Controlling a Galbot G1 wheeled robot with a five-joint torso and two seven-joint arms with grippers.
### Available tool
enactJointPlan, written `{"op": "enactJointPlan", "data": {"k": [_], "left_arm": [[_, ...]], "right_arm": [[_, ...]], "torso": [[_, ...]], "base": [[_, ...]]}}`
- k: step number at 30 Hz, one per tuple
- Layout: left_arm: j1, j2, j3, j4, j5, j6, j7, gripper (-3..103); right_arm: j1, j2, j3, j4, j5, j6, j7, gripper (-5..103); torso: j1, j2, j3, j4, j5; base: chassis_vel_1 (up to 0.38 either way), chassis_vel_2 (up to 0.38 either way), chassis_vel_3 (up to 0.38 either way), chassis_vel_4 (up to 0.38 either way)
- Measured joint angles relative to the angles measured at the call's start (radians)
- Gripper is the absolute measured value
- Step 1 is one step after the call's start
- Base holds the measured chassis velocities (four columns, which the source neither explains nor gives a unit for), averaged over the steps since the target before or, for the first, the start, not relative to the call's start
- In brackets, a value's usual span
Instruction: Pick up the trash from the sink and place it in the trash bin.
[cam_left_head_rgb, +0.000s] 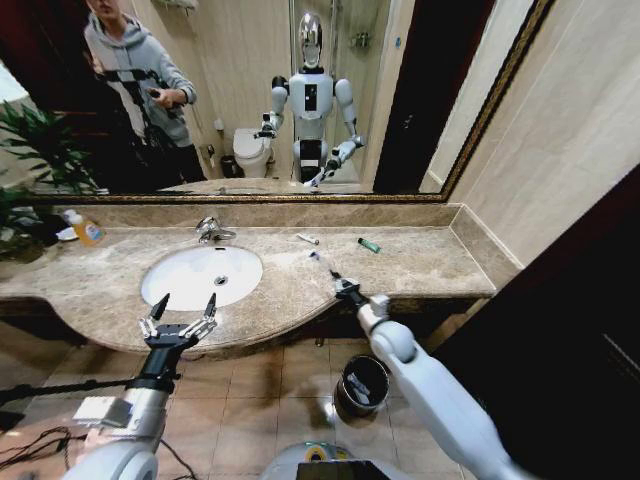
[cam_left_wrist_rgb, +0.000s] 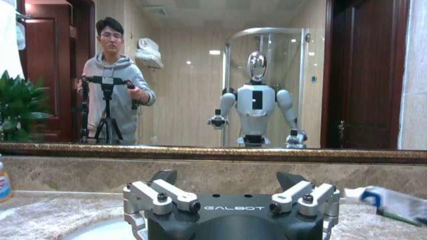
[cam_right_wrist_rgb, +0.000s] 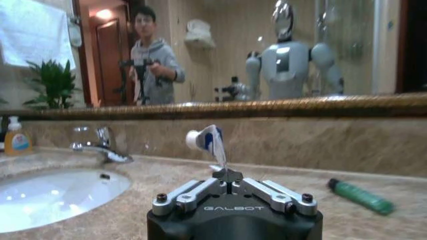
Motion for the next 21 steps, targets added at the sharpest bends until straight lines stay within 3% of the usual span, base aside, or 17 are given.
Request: {"op": "enactJointPlan", "data": {"k": [8, 14, 21], "left_arm": [[0.000, 0.000, 0.000, 0.000, 0.000, 0.000, 0.000, 100], [0.000, 0.000, 0.000, 0.000, 0.000, 0.000, 0.000, 100], [0.000, 0.000, 0.000, 0.000, 0.000, 0.000, 0.000, 100]], "right_arm": [[-0.233, -0.006, 0.138, 0.142, -0.023, 0.072, 0.014, 0], [-0.407, 0.041, 0.247, 0.221, -0.076, 0.128, 0.015, 0], [-0.543, 0.083, 0.298, 0.237, -0.123, 0.175, 0.011, 0]], "torso": [[0.000, 0.000, 0.000, 0.0002, 0.0001], [0.000, 0.000, 0.000, 0.0001, 0.0001], [0.000, 0.000, 0.000, 0.0001, 0.0001]], "base": [[0.000, 0.000, 0.000, 0.000], [0.000, 0.000, 0.000, 0.000], [0.000, 0.000, 0.000, 0.000]]}}
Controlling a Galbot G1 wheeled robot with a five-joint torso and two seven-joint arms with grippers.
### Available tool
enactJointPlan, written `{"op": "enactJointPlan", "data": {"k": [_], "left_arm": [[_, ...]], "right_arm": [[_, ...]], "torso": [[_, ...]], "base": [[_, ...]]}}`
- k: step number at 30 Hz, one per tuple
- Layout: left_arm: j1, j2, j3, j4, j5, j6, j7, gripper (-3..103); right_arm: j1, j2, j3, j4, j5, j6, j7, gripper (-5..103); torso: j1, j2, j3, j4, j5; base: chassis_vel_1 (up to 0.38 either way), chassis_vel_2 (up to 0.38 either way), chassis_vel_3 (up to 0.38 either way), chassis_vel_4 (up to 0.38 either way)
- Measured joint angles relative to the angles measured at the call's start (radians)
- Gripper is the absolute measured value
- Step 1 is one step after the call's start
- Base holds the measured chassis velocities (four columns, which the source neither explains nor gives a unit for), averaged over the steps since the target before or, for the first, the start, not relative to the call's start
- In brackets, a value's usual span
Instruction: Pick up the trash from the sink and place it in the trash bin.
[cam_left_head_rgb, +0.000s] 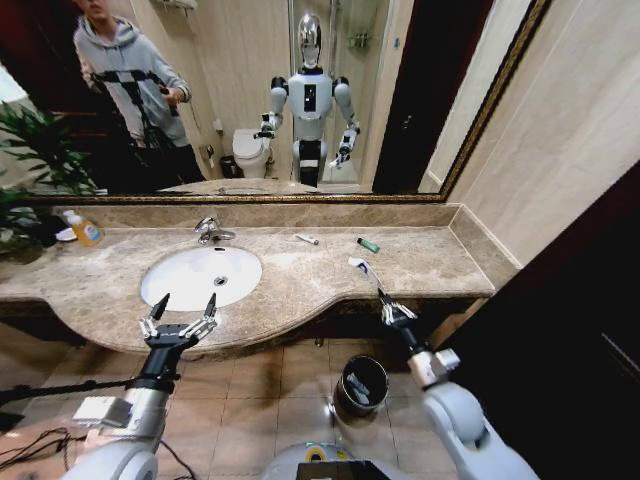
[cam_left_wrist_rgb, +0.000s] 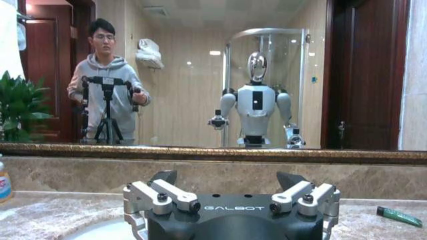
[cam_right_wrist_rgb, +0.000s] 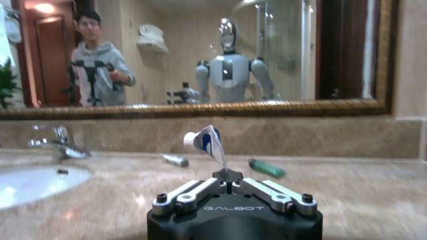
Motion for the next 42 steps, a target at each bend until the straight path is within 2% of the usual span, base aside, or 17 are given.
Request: {"op": "enactJointPlan", "data": {"k": [9, 13, 24, 35, 36, 38, 42], "left_arm": [[0.000, 0.000, 0.000, 0.000, 0.000, 0.000, 0.000, 100], [0.000, 0.000, 0.000, 0.000, 0.000, 0.000, 0.000, 100], [0.000, 0.000, 0.000, 0.000, 0.000, 0.000, 0.000, 100], [0.000, 0.000, 0.000, 0.000, 0.000, 0.000, 0.000, 100], [0.000, 0.000, 0.000, 0.000, 0.000, 0.000, 0.000, 100], [0.000, 0.000, 0.000, 0.000, 0.000, 0.000, 0.000, 100], [0.000, 0.000, 0.000, 0.000, 0.000, 0.000, 0.000, 100]], "right_arm": [[-0.122, 0.072, 0.005, -0.067, -0.083, 0.090, -0.016, 0], [-0.129, 0.085, -0.007, -0.126, -0.120, 0.125, -0.016, 0], [-0.091, 0.087, -0.009, -0.290, -0.133, 0.164, -0.004, 0], [0.054, 0.070, -0.055, -0.623, -0.170, 0.196, -0.002, 0], [0.098, 0.074, -0.066, -0.725, -0.183, 0.217, 0.000, 0], [0.139, 0.081, -0.077, -0.825, -0.203, 0.235, -0.001, 0], [0.181, 0.093, -0.090, -0.927, -0.217, 0.238, -0.003, 0]], "torso": [[0.000, 0.000, 0.000, 0.0000, -0.0002], [0.000, 0.000, 0.000, 0.0000, -0.0001], [0.000, 0.000, 0.000, 0.0000, -0.0002], [0.000, 0.000, 0.000, 0.0001, -0.0001], [0.000, 0.000, 0.000, 0.0002, 0.0000], [0.000, 0.000, 0.000, 0.0001, -0.0001], [0.000, 0.000, 0.000, 0.0001, -0.0001]], "base": [[0.000, 0.000, 0.000, 0.000], [0.000, 0.000, 0.000, 0.000], [0.000, 0.000, 0.000, 0.000], [0.000, 0.000, 0.000, 0.000], [0.000, 0.000, 0.000, 0.000], [0.000, 0.000, 0.000, 0.000], [0.000, 0.000, 0.000, 0.000]]}}
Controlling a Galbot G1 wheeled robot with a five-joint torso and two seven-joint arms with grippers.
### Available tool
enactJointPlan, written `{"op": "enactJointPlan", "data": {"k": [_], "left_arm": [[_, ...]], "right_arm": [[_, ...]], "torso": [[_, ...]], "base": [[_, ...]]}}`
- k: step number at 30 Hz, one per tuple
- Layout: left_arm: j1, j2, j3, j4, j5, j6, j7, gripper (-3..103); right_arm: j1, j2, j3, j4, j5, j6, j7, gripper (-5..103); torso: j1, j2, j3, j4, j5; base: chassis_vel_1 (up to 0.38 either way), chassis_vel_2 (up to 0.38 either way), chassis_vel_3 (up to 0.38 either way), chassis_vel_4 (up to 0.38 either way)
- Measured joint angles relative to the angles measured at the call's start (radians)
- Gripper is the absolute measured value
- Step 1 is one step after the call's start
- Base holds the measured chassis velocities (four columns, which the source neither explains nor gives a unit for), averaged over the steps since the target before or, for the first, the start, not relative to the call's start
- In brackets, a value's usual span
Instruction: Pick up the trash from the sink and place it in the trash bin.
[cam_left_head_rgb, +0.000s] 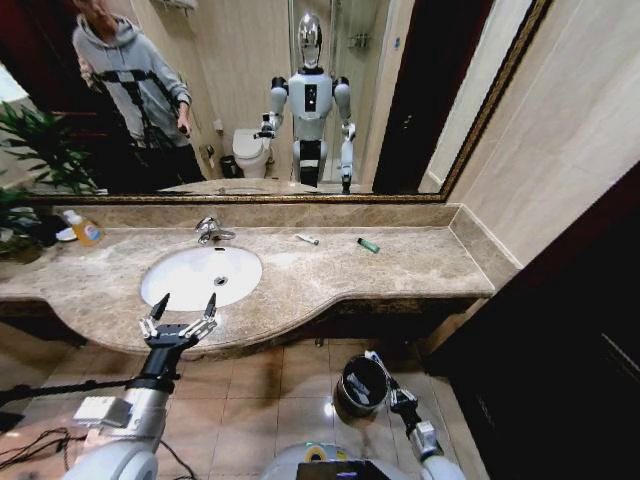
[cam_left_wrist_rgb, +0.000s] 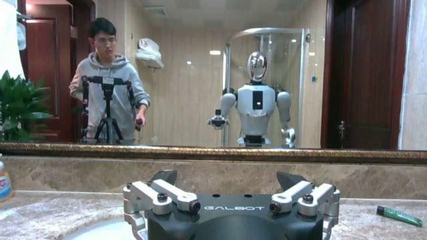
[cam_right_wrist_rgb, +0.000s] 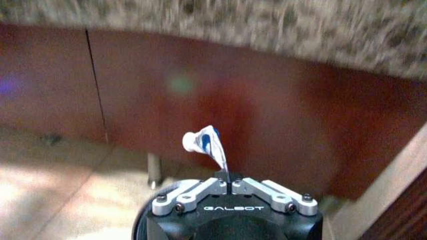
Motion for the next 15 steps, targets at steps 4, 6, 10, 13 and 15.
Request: {"op": "enactJointPlan", "data": {"k": [4, 6, 10, 13, 15], "left_arm": [[0.000, 0.000, 0.000, 0.000, 0.000, 0.000, 0.000, 100], [0.000, 0.000, 0.000, 0.000, 0.000, 0.000, 0.000, 100], [0.000, 0.000, 0.000, 0.000, 0.000, 0.000, 0.000, 100], [0.000, 0.000, 0.000, 0.000, 0.000, 0.000, 0.000, 100], [0.000, 0.000, 0.000, 0.000, 0.000, 0.000, 0.000, 100]], "right_arm": [[0.032, 0.012, -0.002, -0.076, -0.030, 0.005, -0.004, 0], [0.056, 0.022, -0.006, -0.139, -0.038, 0.007, -0.008, 0], [0.101, 0.035, -0.016, -0.233, -0.034, -0.014, -0.024, 0], [0.144, 0.041, -0.029, -0.284, -0.008, -0.067, -0.037, 0], [0.176, 0.046, -0.032, -0.313, -0.007, -0.094, -0.040, 0]], "torso": [[0.000, 0.000, 0.000, 0.0000, -0.0001], [0.000, 0.000, 0.000, 0.0000, -0.0002], [0.000, 0.000, 0.000, -0.0001, -0.0001], [0.000, 0.000, 0.000, -0.0001, -0.0001], [0.000, 0.000, 0.000, 0.0000, -0.0002]], "base": [[0.000, 0.000, 0.000, 0.000], [0.000, 0.000, 0.000, 0.000], [0.000, 0.000, 0.000, 0.000], [0.000, 0.000, 0.000, 0.000], [0.000, 0.000, 0.000, 0.000]]}}
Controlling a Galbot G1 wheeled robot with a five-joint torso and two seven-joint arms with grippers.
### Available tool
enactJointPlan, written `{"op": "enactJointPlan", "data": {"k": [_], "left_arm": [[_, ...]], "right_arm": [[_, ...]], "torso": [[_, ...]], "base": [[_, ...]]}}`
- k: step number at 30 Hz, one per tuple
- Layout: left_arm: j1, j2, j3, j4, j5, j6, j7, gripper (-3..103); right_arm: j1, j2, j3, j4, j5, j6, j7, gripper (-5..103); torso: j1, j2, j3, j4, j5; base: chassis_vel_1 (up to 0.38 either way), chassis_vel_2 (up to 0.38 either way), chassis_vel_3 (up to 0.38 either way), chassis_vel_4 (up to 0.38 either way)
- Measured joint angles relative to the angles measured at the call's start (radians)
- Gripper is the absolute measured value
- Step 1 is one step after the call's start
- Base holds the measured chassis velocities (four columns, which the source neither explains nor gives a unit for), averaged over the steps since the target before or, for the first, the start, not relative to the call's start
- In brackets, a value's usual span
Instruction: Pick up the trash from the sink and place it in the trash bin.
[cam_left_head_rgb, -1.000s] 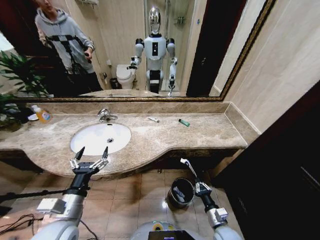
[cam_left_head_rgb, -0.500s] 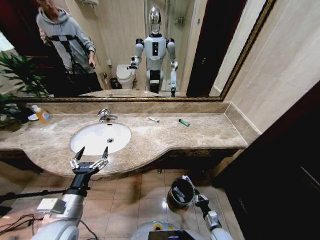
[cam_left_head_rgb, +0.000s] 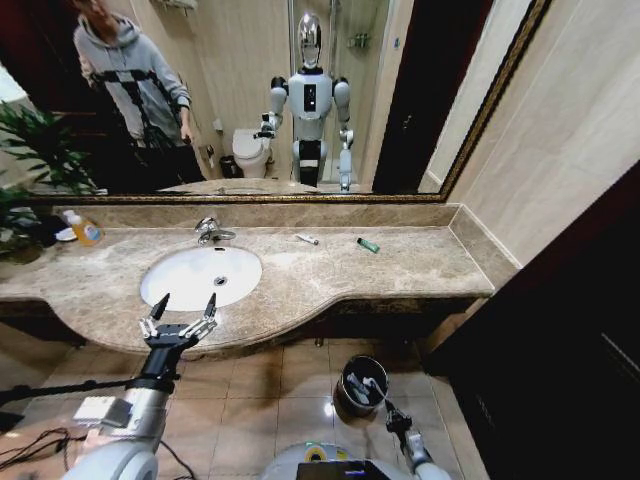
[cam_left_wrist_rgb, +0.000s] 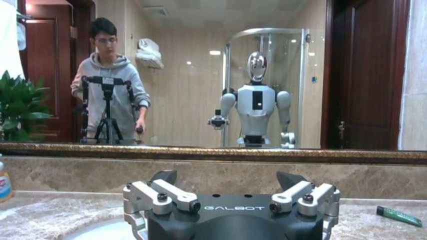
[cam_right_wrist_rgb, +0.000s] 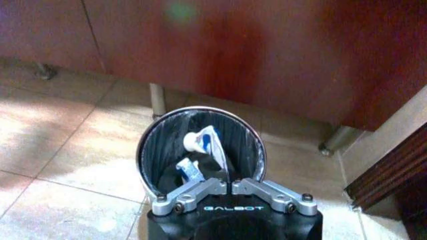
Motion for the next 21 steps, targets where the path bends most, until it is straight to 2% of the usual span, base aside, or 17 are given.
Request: {"op": "enactJointPlan", "data": {"k": [2, 6, 16, 21], "left_arm": [[0.000, 0.000, 0.000, 0.000, 0.000, 0.000, 0.000, 100], [0.000, 0.000, 0.000, 0.000, 0.000, 0.000, 0.000, 100], [0.000, 0.000, 0.000, 0.000, 0.000, 0.000, 0.000, 100], [0.000, 0.000, 0.000, 0.000, 0.000, 0.000, 0.000, 100]], "right_arm": [[0.031, 0.000, -0.007, -0.024, -0.002, -0.044, -0.011, 0], [0.082, -0.002, -0.017, -0.059, -0.026, -0.084, -0.026, 0], [0.175, 0.024, -0.024, -0.166, -0.111, -0.095, -0.053, 0], [0.213, 0.058, -0.023, -0.211, -0.172, -0.071, -0.083, 0]], "torso": [[0.000, 0.000, 0.000, 0.0000, 0.0000], [0.000, 0.000, 0.000, -0.0001, 0.0001], [0.000, 0.000, 0.000, 0.0000, 0.0000], [0.000, 0.000, 0.000, 0.0000, 0.0001]], "base": [[0.000, 0.000, 0.000, 0.000], [0.000, 0.000, 0.000, 0.000], [0.000, 0.000, 0.000, 0.000], [0.000, 0.000, 0.000, 0.000]]}}
